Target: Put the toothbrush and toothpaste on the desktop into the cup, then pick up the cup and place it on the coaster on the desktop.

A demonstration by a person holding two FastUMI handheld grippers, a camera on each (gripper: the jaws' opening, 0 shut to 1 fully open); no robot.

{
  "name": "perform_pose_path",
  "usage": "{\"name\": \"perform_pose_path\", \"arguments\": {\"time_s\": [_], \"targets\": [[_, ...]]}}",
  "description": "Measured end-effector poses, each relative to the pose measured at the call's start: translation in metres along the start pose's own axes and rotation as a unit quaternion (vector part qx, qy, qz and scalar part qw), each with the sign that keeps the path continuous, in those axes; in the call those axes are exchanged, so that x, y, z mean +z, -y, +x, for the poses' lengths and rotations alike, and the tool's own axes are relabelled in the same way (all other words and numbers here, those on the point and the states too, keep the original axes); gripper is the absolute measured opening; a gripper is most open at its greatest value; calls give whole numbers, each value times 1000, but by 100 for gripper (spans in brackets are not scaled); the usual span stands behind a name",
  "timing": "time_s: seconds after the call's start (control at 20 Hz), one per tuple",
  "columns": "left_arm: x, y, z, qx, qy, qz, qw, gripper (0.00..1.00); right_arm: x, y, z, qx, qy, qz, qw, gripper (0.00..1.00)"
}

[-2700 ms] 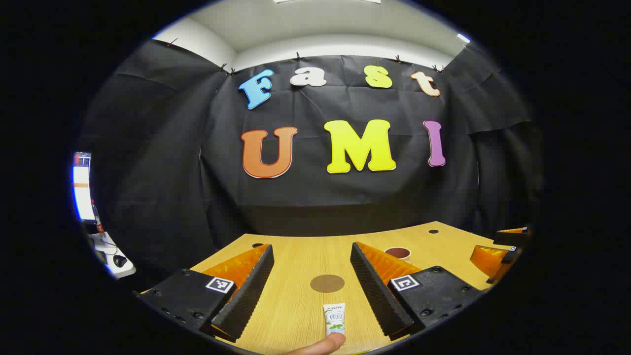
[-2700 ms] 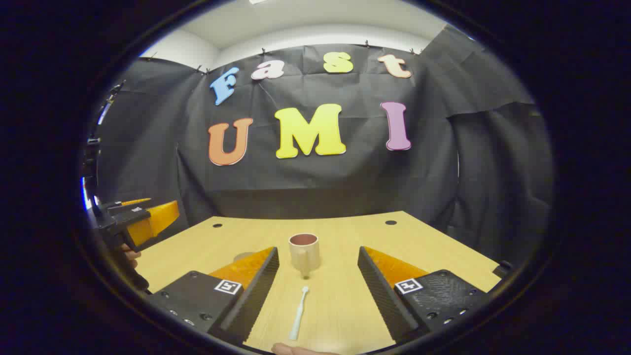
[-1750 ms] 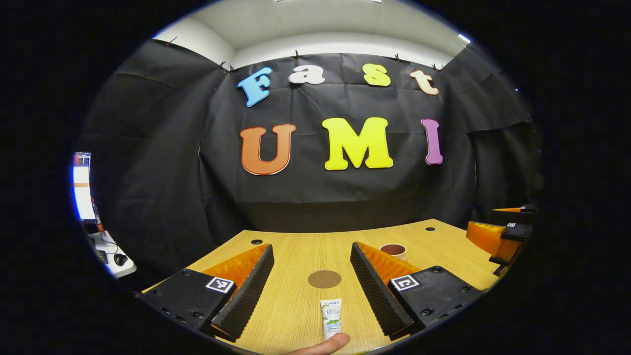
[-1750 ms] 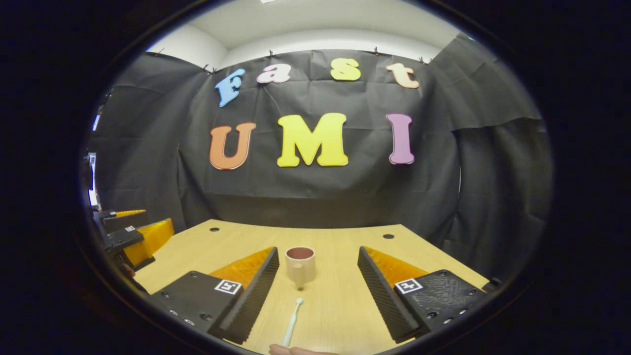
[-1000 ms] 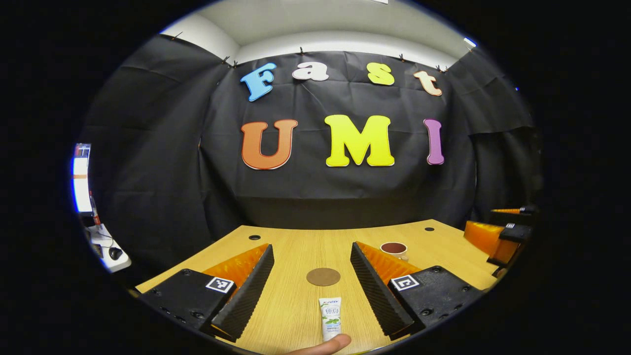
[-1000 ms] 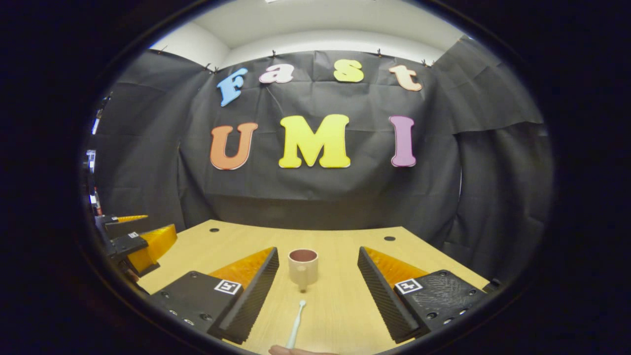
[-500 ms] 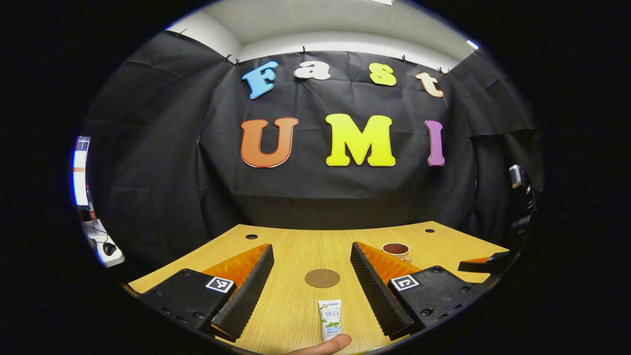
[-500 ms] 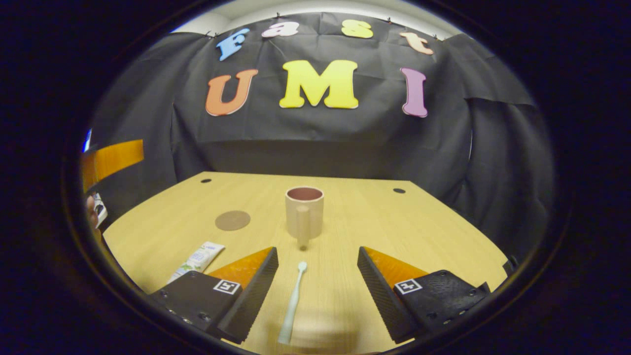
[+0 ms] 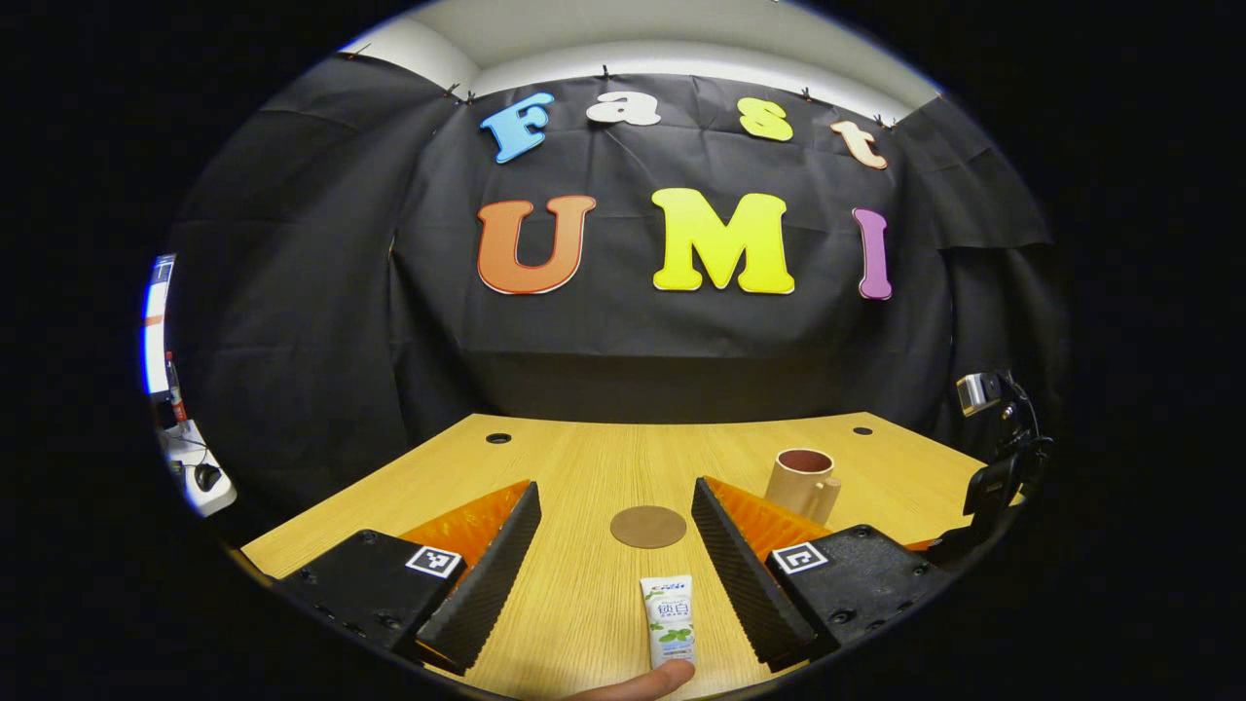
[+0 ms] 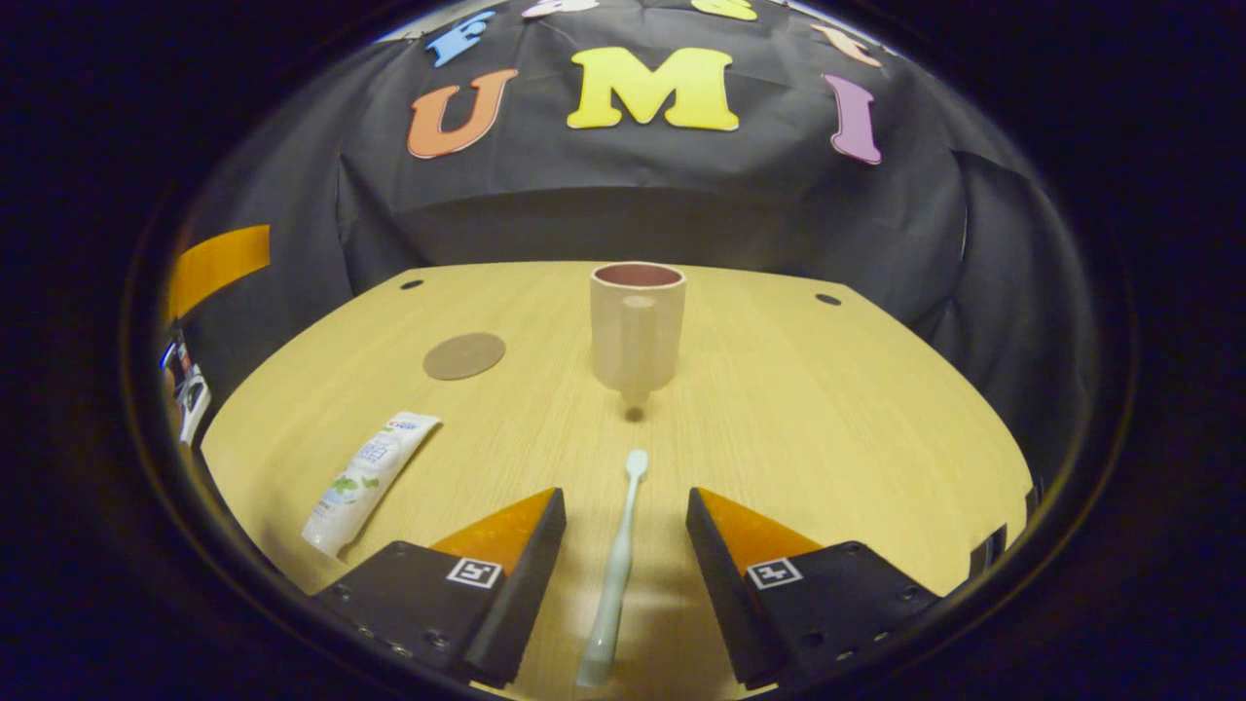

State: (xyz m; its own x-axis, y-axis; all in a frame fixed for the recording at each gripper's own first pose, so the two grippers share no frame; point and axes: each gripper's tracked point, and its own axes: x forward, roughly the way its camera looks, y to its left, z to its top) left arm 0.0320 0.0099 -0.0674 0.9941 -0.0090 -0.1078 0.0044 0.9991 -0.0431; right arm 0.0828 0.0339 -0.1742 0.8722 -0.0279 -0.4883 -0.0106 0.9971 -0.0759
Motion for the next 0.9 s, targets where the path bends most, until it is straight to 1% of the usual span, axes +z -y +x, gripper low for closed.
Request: {"name": "perform_pose_path", "arguments": {"time_s": [0.05,0.15,0.2,0.3,0.4,0.45,0.5,0.55,0.8,0.85,0.9], "targets": [[-2,-1,1,0,-3,1,1000,100,2,2,4,-6,-3,-1,1000,69],[-7,-4,4,3,-9,5,1000,100,8,4,13,-12,-8,-2,1000,61],[-9,-6,5,3,-12,4,1000,100,7,4,16,-13,-14,1,1000,60],[-12,-8,6,3,-17,0,1000,100,2,2,17,-9,-27,9,1000,55],[-13,-10,6,4,-19,1,1000,100,-1,4,18,-18,-35,12,999,49],[-15,-11,4,4,-19,2,1000,100,0,3,18,-18,-35,15,999,36],[-16,-13,4,4,-20,2,1000,100,-1,3,18,-16,-38,16,999,27],[-17,-13,6,4,-19,3,1000,100,0,2,18,-17,-37,16,999,21],[-22,-13,6,3,-25,3,1000,100,-2,-2,19,-11,-41,9,999,19],[-26,-14,6,3,-28,4,1000,100,-1,-2,18,-12,-43,14,999,15],[-29,-13,6,3,-30,3,1000,100,2,-1,15,-13,-46,15,999,6]]}}
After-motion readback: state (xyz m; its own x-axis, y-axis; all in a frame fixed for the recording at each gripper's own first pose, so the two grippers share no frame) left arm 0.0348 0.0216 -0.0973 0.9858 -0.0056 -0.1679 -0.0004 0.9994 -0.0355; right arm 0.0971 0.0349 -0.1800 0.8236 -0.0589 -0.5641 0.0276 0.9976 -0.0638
